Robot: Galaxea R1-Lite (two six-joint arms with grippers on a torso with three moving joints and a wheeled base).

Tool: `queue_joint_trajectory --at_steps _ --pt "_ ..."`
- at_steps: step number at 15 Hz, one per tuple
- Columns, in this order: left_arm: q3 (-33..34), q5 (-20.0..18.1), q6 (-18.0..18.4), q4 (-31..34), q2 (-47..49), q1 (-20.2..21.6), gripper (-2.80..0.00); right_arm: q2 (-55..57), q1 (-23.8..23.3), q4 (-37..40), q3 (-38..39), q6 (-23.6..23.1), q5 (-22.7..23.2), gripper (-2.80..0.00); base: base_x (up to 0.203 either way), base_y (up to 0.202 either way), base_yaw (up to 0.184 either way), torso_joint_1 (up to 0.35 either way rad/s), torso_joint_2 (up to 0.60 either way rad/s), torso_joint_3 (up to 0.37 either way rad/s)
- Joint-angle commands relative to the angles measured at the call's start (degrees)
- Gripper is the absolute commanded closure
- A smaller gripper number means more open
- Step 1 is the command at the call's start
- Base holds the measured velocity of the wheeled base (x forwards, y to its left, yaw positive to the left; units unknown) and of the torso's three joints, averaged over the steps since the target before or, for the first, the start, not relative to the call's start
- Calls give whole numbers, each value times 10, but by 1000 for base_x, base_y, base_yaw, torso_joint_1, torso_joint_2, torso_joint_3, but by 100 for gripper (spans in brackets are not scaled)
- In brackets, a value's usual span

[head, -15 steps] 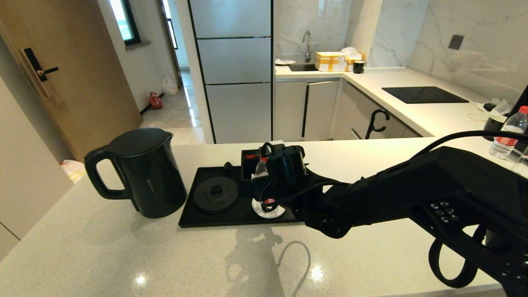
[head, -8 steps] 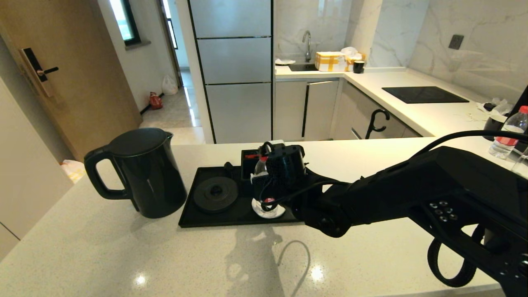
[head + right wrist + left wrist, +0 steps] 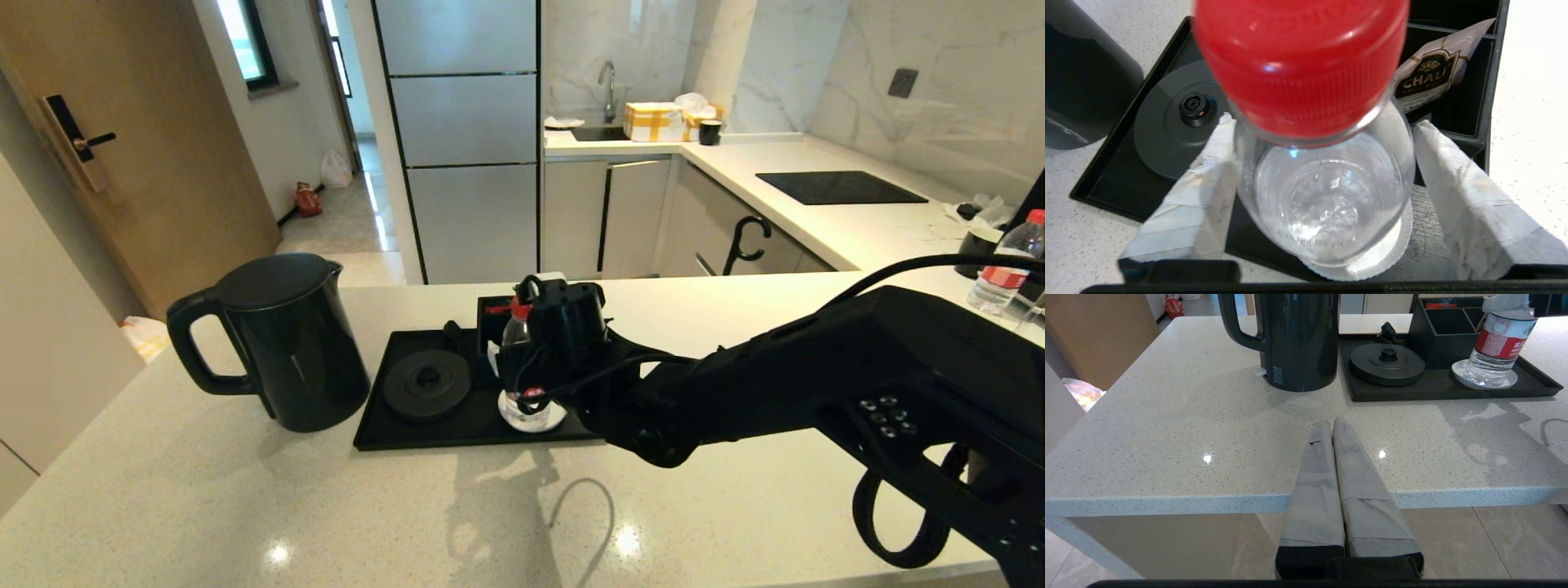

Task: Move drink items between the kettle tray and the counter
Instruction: Return the bottled water to its original position, then return the kettle to its original position

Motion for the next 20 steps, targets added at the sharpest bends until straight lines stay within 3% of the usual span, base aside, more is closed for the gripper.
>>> queue_joint_trajectory --at_steps 1,9,15,16,20 --pt "0 0 0 0 0 0 0 -16 0 -1 8 1 -1 -280 0 0 0 0 0 0" --pt "0 0 0 0 0 0 0 -126 0 -1 112 4 6 -280 0 0 0 0 0 0" --pt "0 0 0 0 0 0 0 -337 1 62 217 3 -3 -280 0 0 0 0 0 0" --pt "0 0 0 0 0 0 0 -386 -5 90 231 3 -9 0 0 0 0 0 0 0" --pt "0 0 0 0 0 0 0 -578 -65 247 269 -2 -16 0 0 0 0 0 0 0"
